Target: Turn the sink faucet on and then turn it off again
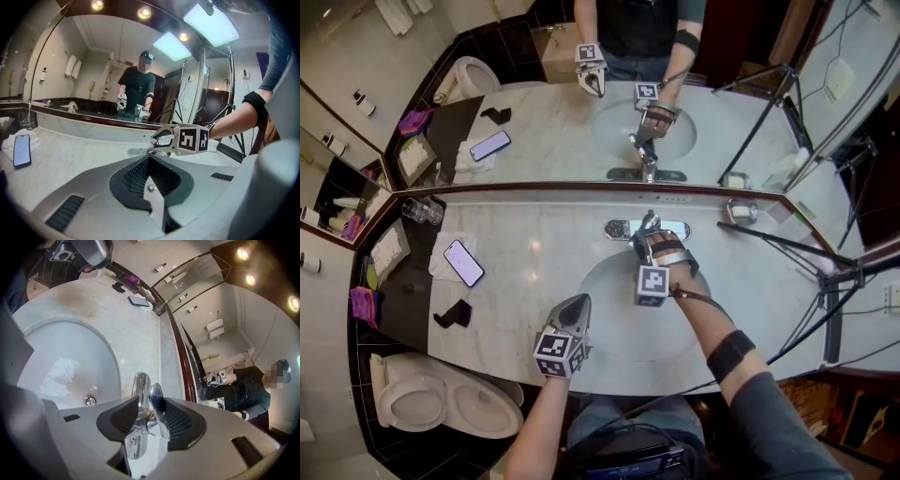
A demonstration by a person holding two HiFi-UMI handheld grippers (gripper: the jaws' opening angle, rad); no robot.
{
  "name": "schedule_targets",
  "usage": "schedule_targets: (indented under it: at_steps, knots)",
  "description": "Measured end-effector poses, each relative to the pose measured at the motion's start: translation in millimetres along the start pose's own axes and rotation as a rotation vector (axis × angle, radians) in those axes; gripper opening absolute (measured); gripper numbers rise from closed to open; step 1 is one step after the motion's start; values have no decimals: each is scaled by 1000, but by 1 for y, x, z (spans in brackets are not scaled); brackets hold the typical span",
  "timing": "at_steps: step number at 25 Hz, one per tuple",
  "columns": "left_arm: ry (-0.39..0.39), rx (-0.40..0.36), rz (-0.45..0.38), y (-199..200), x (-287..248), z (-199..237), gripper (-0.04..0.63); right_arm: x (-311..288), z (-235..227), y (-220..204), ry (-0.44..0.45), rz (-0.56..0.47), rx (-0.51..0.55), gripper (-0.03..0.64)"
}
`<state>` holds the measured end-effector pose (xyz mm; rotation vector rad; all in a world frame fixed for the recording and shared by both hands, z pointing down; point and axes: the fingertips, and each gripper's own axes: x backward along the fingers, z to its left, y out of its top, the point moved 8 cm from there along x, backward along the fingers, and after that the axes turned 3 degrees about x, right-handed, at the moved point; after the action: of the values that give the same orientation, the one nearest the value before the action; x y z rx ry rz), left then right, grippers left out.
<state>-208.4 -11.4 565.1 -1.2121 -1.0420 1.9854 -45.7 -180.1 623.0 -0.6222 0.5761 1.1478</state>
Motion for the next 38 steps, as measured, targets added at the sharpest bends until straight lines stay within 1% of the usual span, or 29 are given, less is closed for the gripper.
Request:
schedule_targets:
  at_steps: [5,7,11,14,16,20,23,27,31,35,36,38]
  knots:
    - [15,-23,-18,9,17,2,3,13,3,-4,5,11,-59,179]
    - [23,-24,-28,12,24,5,3,24,5,-4,-8,5,-86,179]
    - [29,-24,-44,18,33,4,3,53,0,-1,-39,-20,-176,176]
    - [22,-36,-52,21,39,-5,3,78,-3,-1,-63,-40,-244,143]
    - [14,-44,-56,24,41,-11,3,97,-7,-4,-84,-51,-297,93]
    - [-1,-59,-66,31,47,-24,3,133,-11,-19,-132,-51,-391,44]
    - [-7,-74,-72,33,54,-31,3,158,-7,-33,-155,-51,-467,24]
    - [-11,-98,-95,49,58,-35,3,185,-10,-54,-190,-50,-585,17]
    - [-25,-111,-87,53,63,-41,3,215,-1,-80,-198,-33,-738,17]
    - [-43,-131,-76,56,61,-45,3,235,5,-107,-211,-11,-851,17]
    - [-49,-136,-75,57,60,-47,3,242,5,-114,-214,-14,-898,17]
    - [-61,-143,-75,59,57,-51,3,255,6,-127,-211,-36,-1026,17]
